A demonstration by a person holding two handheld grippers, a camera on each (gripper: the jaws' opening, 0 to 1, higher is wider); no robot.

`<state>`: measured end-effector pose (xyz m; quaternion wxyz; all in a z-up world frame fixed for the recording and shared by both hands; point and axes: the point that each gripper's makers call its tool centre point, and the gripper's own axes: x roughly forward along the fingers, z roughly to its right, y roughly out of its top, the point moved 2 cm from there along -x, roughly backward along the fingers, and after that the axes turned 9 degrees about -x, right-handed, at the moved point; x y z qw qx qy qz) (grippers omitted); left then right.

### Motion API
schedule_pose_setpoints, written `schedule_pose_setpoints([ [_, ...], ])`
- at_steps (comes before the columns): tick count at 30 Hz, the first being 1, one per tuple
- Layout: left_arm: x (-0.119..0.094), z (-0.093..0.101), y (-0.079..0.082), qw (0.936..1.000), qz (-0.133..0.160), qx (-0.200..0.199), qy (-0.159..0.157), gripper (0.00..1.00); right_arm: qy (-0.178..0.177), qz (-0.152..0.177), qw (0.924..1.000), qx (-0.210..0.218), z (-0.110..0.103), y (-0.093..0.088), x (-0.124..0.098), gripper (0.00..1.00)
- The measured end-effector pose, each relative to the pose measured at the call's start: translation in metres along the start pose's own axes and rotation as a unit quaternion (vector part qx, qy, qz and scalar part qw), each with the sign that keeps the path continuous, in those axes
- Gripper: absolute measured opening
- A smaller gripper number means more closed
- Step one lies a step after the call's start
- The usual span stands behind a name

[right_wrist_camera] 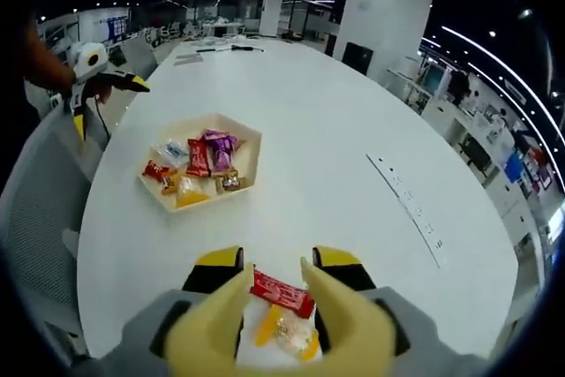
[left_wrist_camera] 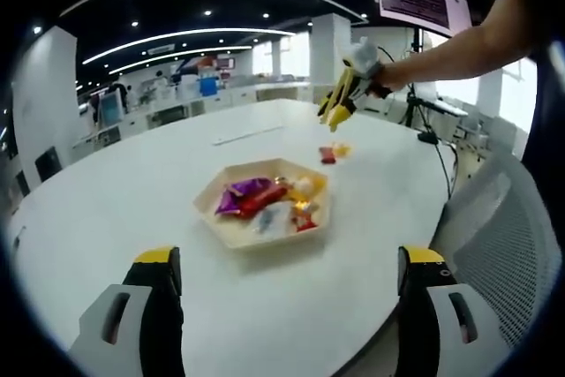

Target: Place the target food into the container with the food tongs after gripping and lifting it, then release it inside without dropping or visibly crushing the food.

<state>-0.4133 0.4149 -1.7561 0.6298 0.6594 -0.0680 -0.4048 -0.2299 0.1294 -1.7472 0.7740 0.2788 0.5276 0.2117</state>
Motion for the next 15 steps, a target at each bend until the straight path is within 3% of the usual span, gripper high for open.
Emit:
schedule_pose_setpoints([
  [15, 0.001, -0.002, -0.005, 0.9999, -0.012, -0.002, 0.005, 0.98, 0.024, -0.025, 0.9992, -0.017, -0.01, -0.032, 0.023, 0.3],
])
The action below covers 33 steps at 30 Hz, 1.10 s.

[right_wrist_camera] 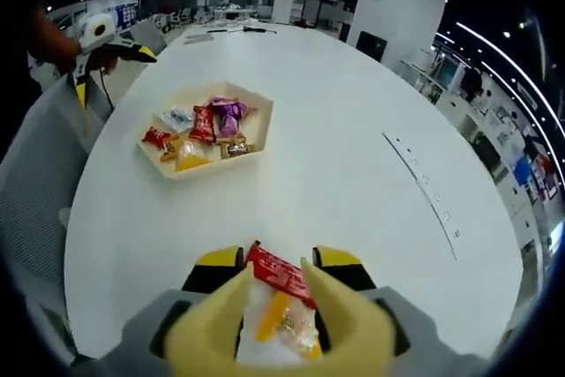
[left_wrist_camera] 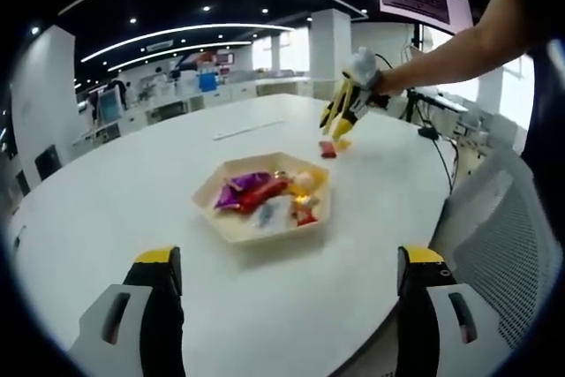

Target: Place the target food into the container with the food tongs after gripping and lifting it, then release it inside without dropping or visibly crushing the food.

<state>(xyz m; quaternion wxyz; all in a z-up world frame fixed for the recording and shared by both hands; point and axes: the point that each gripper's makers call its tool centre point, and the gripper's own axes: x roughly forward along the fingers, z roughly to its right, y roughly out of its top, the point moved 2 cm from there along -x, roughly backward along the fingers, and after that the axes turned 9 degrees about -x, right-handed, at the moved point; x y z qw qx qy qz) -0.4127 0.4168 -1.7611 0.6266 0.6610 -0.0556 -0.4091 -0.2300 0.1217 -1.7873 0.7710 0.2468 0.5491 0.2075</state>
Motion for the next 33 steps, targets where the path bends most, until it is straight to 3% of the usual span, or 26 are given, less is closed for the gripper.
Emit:
schedule_pose_setpoints([
  [11, 0.0, 0.0, -0.001, 1.0, -0.002, -0.003, -0.001, 0.98, 0.005, -0.01, 0.9999, -0.007, -0.007, -0.008, 0.013, 0.3],
  [22, 0.0, 0.0, -0.001, 1.0, -0.001, -0.004, -0.003, 0.98, -0.006, -0.001, 0.9999, 0.011, -0.004, 0.008, 0.027, 0.3],
  [33, 0.0, -0.002, 0.0, 1.0, 0.001, -0.007, 0.001, 0.97, 0.005, -0.002, 0.9998, 0.021, 0.004, -0.002, 0.017, 0.3],
])
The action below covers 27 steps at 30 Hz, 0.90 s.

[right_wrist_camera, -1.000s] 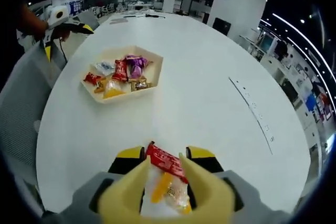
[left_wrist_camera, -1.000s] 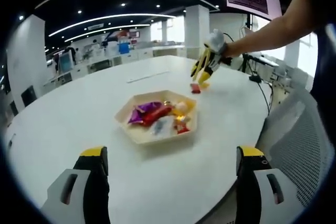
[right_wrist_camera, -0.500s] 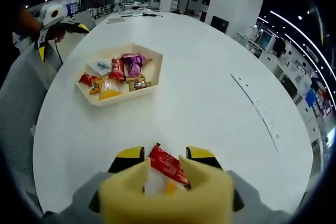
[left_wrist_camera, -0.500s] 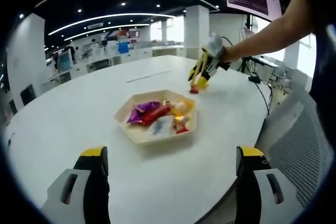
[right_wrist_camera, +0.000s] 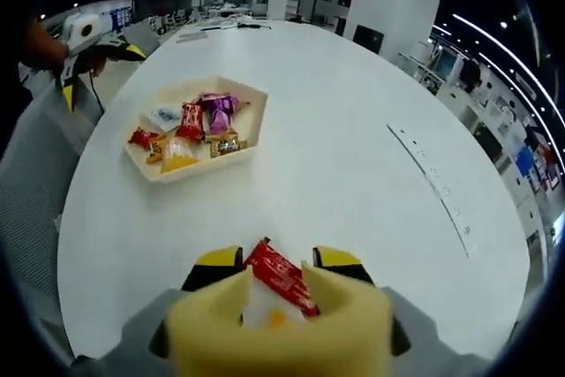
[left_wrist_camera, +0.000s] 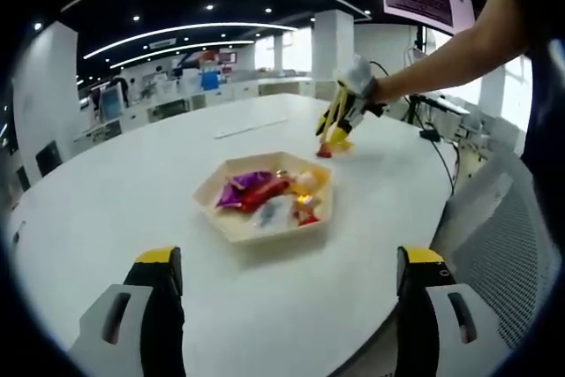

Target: Place the target food into the container with the food tongs after gripping and lifting it, then release it inside without dropping or visibly crushing the food.

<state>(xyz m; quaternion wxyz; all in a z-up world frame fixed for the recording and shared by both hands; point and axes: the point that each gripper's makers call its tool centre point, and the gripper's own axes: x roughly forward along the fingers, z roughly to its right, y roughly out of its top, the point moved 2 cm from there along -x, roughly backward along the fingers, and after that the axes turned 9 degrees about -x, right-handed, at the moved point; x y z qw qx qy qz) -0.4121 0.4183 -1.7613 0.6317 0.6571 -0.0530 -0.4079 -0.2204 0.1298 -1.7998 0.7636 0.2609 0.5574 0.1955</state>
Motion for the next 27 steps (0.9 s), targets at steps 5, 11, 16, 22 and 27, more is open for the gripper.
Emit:
schedule_pose_setpoints([
  [5, 0.0, 0.001, 0.0, 1.0, -0.002, -0.001, -0.002, 0.97, 0.002, -0.008, 0.9997, -0.022, 0.003, -0.004, -0.002, 0.3],
  [11, 0.001, 0.0, -0.001, 1.0, -0.003, -0.002, -0.001, 0.97, 0.026, -0.018, 0.9987, -0.04, 0.003, -0.008, 0.003, 0.3],
  [16, 0.001, 0.0, -0.002, 1.0, -0.006, -0.001, -0.001, 0.97, 0.031, -0.029, 0.9983, -0.041, 0.004, -0.008, 0.007, 0.31],
  [22, 0.001, 0.001, -0.002, 1.0, -0.007, 0.0, -0.003, 0.97, 0.006, -0.047, 0.9986, 0.025, 0.006, -0.011, 0.007, 0.3],
  [27, 0.001, 0.001, -0.002, 1.0, -0.008, 0.001, -0.003, 0.97, -0.004, -0.05, 0.9936, 0.101, 0.006, -0.01, 0.006, 0.29],
])
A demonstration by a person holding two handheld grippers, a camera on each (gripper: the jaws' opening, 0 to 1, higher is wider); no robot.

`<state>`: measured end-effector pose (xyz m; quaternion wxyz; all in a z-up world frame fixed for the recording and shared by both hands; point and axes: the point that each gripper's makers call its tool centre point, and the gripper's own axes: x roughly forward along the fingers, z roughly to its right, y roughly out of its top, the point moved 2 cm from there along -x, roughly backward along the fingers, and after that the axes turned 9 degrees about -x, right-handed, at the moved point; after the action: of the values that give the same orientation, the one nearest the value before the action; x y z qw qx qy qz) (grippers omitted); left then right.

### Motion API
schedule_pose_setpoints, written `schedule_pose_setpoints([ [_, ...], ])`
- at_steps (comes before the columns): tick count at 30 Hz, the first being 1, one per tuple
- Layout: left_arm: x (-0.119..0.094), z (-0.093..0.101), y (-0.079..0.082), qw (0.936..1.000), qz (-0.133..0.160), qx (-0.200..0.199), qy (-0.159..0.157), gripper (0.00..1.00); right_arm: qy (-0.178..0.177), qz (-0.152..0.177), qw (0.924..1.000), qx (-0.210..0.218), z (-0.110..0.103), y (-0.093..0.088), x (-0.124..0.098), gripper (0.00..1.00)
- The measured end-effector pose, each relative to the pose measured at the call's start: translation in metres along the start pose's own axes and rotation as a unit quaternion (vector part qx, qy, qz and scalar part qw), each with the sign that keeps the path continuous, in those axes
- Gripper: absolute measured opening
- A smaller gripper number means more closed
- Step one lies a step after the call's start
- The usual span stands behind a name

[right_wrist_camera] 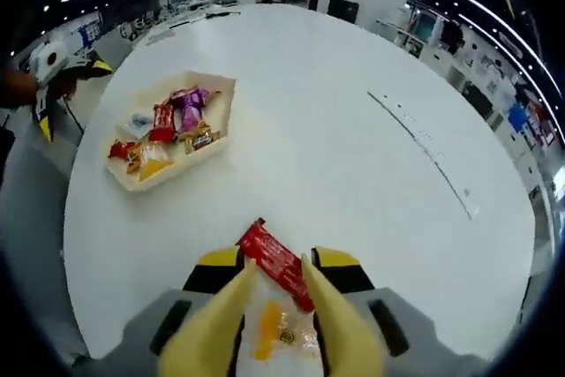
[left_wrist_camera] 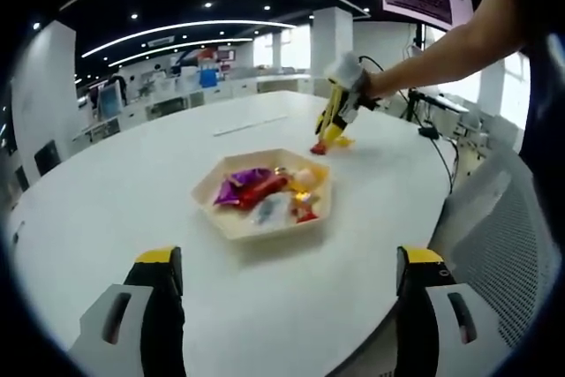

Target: Place the target food into the container with the food tongs after gripping and lifting it, then release it inside without dropping or visibly crushing the food.

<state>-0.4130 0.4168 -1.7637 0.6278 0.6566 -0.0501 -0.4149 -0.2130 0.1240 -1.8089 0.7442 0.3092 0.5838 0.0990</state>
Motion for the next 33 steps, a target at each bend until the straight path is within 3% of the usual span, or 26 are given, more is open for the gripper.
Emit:
schedule_pose_setpoints([
  [2, 0.0, 0.0, 0.0, 1.0, 0.0, 0.001, 0.0, 0.97, 0.009, 0.005, 0.9998, -0.016, -0.005, 0.003, 0.0, 0.29],
  [4, 0.0, 0.001, 0.0, 1.0, 0.0, 0.001, -0.001, 0.97, 0.01, 0.004, 0.9981, -0.06, -0.006, 0.006, 0.001, 0.29],
  [6, 0.0, 0.001, 0.0, 1.0, 0.0, 0.002, -0.002, 0.97, 0.02, 0.011, 0.9977, -0.064, -0.01, 0.009, 0.001, 0.29],
  [9, 0.0, 0.0, 0.0, 1.0, 0.001, 0.001, 0.0, 0.97, 0.025, 0.017, 0.9921, -0.122, -0.007, 0.013, 0.001, 0.3],
  [12, -0.001, 0.0, 0.001, 1.0, 0.002, -0.001, 0.001, 0.97, 0.034, 0.019, 0.9874, -0.153, -0.004, 0.013, 0.001, 0.3],
  [20, -0.001, -0.001, 0.001, 1.0, 0.004, -0.004, 0.002, 0.97, 0.057, 0.005, 0.9872, -0.149, -0.006, 0.006, 0.004, 0.3],
  [26, -0.001, -0.001, 0.0, 1.0, 0.0, -0.003, 0.003, 0.97, 0.05, -0.005, 0.9862, -0.158, -0.006, -0.002, 0.011, 0.31],
  [27, -0.001, -0.001, 0.0, 1.0, 0.001, -0.003, 0.003, 0.97, 0.044, 0.014, 0.9881, -0.147, -0.005, 0.002, 0.011, 0.31],
  [32, 0.0, -0.001, -0.001, 1.0, -0.002, -0.001, 0.001, 0.97, 0.04, -0.003, 0.994, -0.102, -0.004, -0.004, 0.009, 0.28],
  [33, 0.0, -0.001, -0.001, 1.0, -0.001, -0.002, 0.002, 0.97, 0.04, -0.013, 0.9966, -0.071, -0.006, -0.008, 0.008, 0.28],
])
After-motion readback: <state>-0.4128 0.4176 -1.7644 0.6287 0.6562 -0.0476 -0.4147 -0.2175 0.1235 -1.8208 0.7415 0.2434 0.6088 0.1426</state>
